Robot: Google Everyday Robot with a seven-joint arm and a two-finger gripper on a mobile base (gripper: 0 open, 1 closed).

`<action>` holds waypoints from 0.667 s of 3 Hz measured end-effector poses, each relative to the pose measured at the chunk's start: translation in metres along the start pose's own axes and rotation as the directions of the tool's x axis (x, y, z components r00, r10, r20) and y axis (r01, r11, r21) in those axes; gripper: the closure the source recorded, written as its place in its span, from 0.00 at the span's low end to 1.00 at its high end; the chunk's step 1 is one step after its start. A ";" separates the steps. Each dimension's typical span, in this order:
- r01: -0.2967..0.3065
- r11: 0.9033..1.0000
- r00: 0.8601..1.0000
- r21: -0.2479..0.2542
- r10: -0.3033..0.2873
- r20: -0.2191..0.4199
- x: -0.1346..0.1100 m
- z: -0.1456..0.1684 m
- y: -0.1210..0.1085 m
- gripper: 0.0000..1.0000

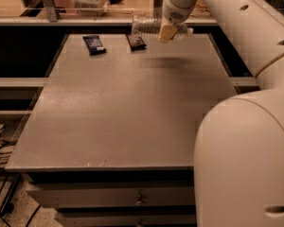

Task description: Move water bottle near rxbar chocolate

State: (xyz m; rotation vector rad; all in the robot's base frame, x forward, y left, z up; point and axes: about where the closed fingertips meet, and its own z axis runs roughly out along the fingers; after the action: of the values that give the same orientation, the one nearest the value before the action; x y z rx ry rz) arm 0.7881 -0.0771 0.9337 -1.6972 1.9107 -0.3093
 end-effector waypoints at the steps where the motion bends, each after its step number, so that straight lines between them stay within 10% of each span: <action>1: -0.028 0.999 0.999 0.045 0.029 -0.015 0.006 0.042 -0.011 0.83; 2: -0.051 0.996 0.997 0.067 0.054 -0.053 0.017 0.078 -0.017 0.59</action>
Offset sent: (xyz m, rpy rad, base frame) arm 0.0843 -0.0126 -0.0869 -0.0428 -0.0651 -0.1467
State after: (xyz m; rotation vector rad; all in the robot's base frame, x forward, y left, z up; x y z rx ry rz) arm 0.8438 -0.0816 0.8745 -1.6086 1.9594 -0.3977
